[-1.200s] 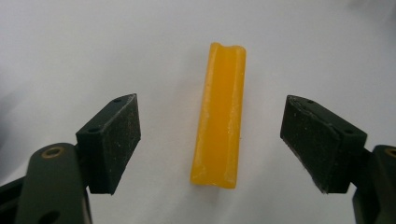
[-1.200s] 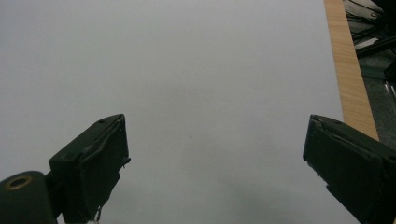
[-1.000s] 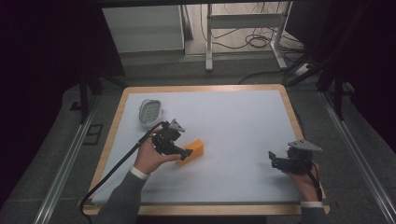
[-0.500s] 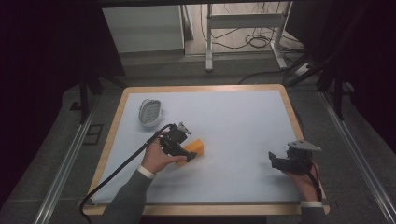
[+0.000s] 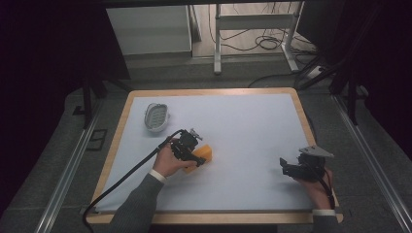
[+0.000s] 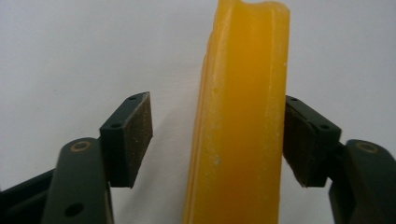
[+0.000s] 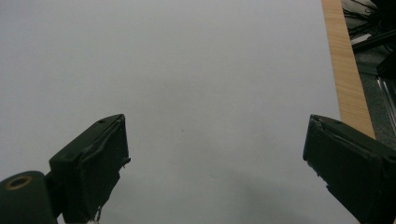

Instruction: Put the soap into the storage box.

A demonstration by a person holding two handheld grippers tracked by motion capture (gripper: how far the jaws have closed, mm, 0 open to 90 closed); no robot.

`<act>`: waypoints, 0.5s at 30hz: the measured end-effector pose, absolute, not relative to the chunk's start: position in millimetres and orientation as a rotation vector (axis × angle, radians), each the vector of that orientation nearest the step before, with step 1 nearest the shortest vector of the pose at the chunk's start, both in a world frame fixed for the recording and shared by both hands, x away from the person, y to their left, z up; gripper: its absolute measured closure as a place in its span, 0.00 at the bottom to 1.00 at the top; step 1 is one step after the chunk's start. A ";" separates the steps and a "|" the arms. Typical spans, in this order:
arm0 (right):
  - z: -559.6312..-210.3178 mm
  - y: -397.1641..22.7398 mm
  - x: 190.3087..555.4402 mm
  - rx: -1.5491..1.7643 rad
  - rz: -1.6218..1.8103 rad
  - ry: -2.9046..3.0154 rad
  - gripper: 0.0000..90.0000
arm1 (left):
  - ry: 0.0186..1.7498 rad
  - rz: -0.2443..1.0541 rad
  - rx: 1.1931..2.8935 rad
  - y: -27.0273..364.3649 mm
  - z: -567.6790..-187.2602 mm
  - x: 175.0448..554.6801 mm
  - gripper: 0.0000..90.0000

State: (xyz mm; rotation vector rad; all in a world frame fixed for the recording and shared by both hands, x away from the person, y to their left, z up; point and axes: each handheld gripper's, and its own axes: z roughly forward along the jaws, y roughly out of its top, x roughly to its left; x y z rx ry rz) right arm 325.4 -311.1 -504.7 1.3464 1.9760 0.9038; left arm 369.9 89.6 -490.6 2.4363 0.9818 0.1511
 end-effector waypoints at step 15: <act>-506.5 -311.1 326.3 1.345 0.896 1.982 0.08 | 0.936 0.078 2.462 86.1 -497.5 370.7 0.65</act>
